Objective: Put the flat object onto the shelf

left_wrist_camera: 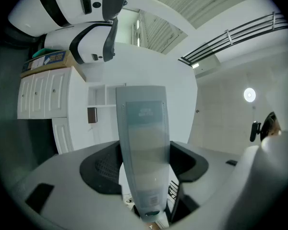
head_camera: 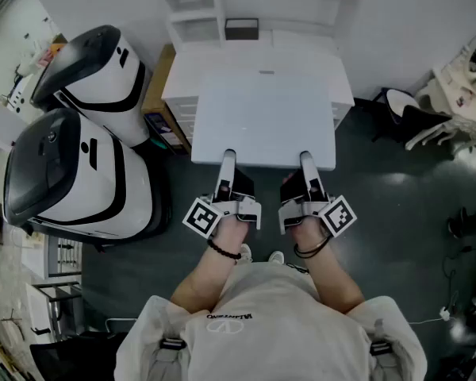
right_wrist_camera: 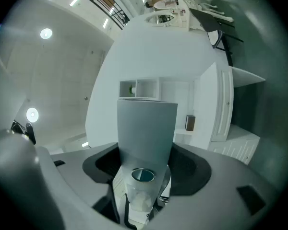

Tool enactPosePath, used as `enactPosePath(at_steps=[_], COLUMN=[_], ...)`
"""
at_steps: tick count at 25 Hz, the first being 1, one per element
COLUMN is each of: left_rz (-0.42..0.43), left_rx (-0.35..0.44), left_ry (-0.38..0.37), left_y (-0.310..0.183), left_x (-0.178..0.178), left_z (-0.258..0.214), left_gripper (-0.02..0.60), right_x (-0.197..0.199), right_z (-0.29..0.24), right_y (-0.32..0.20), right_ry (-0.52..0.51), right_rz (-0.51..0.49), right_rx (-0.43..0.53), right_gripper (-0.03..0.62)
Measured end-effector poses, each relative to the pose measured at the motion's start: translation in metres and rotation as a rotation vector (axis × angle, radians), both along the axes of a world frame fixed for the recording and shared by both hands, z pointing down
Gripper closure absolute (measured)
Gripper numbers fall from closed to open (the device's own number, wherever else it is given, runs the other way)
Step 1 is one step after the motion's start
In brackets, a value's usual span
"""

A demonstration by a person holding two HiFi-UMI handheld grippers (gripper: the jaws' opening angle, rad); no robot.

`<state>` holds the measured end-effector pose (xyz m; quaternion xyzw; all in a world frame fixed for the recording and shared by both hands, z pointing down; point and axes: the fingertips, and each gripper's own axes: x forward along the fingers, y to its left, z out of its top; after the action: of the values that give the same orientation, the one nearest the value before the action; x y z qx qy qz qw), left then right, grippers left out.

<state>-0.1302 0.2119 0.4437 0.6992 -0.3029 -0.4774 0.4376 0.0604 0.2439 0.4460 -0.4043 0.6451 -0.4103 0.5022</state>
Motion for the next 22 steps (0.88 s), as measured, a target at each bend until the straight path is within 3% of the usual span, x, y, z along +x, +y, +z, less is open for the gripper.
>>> enactPosePath(at_steps=[12, 22], left_rz=[0.022, 0.068], left_rx=[-0.020, -0.013], left_ry=[0.009, 0.025], left_y=[-0.004, -0.022], left_x=[0.002, -0.035], left_z=[0.005, 0.008], left_gripper=[0.291, 0.291], right_x=[0.002, -0.037], right_z=[0.003, 0.003], right_y=[-0.001, -0.011], right_ry=[0.016, 0.032], right_rz=[0.029, 0.065], right_rx=[-0.012, -0.007], right_gripper=[0.292, 0.293])
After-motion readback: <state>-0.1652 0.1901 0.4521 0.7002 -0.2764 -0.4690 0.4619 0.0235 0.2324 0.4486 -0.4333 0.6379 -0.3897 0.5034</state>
